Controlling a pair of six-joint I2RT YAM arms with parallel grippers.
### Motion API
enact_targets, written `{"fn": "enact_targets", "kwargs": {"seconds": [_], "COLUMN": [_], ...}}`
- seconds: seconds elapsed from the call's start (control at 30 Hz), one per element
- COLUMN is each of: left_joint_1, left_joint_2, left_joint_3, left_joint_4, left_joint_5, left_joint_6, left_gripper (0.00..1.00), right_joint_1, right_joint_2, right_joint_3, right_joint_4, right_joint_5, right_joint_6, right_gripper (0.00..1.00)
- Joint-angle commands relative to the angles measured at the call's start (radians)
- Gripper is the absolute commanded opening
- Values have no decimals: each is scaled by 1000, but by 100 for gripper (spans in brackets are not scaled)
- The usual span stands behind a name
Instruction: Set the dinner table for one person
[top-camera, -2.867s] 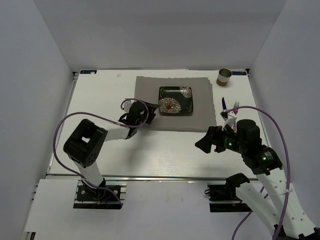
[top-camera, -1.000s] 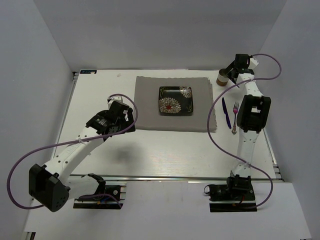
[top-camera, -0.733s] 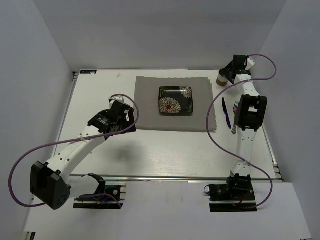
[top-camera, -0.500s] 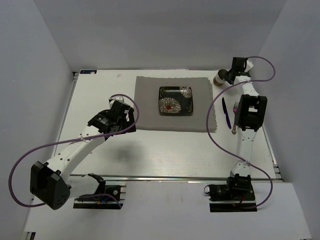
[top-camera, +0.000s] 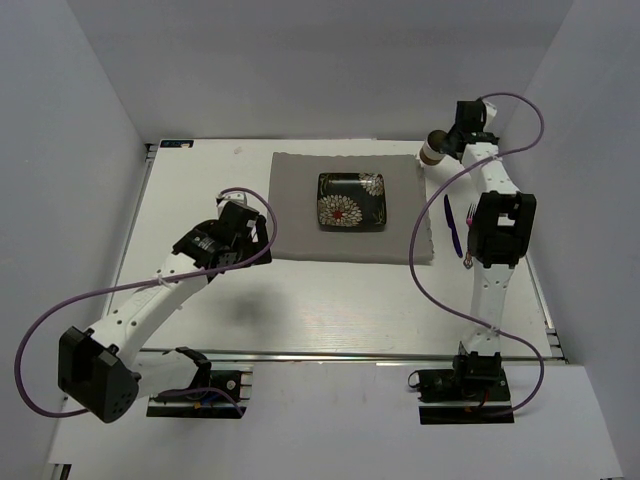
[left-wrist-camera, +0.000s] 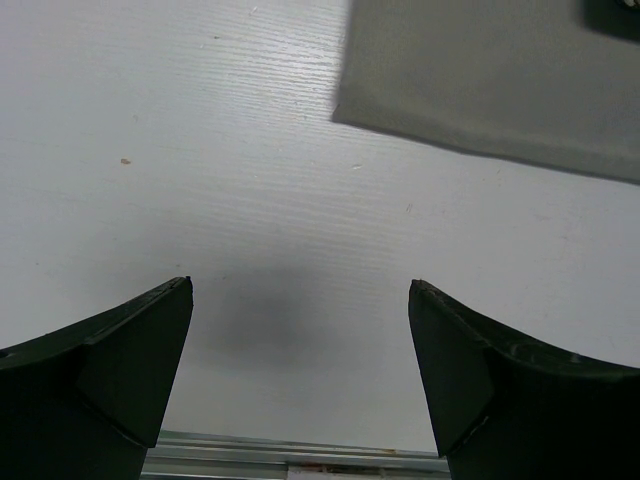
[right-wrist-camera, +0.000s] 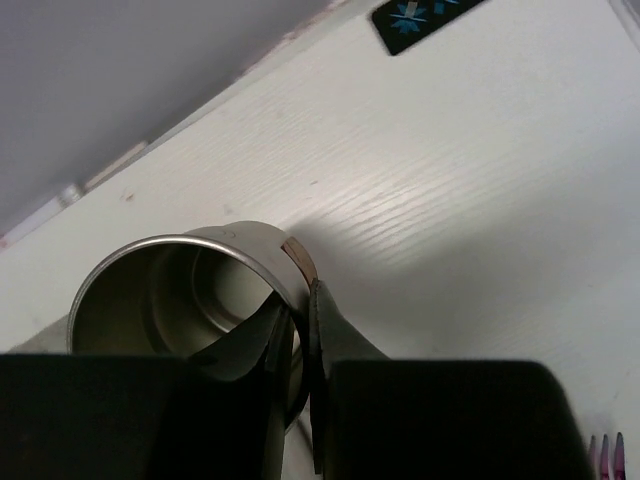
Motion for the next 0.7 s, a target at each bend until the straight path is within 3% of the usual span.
{"fn": "enact_targets", "kwargs": {"seconds": [0.0,0.2,0.43,0.67], "left_joint_1": [3,3,3,3], "left_joint_2": [-42,-65,-69,-65], "left_joint_3": [-2,-11,-13,-13], "left_joint_4": [15,20,22,26], "left_joint_5": [14,20,26,34], "left_joint_6": [9,9,11,14], "left_gripper": [98,98,98,98], "right_joint_1": [67,114,135,141], "right_joint_2": [-89,-103,12,101], "right_joint_3": [47,0,132,163], "right_joint_4": [-76,-79,-143,-133], "right_joint_5": [-59,-97,-53,-68], "right_joint_6": [-112,-155,-172,-187], "right_gripper": [0,0,0,0]}}
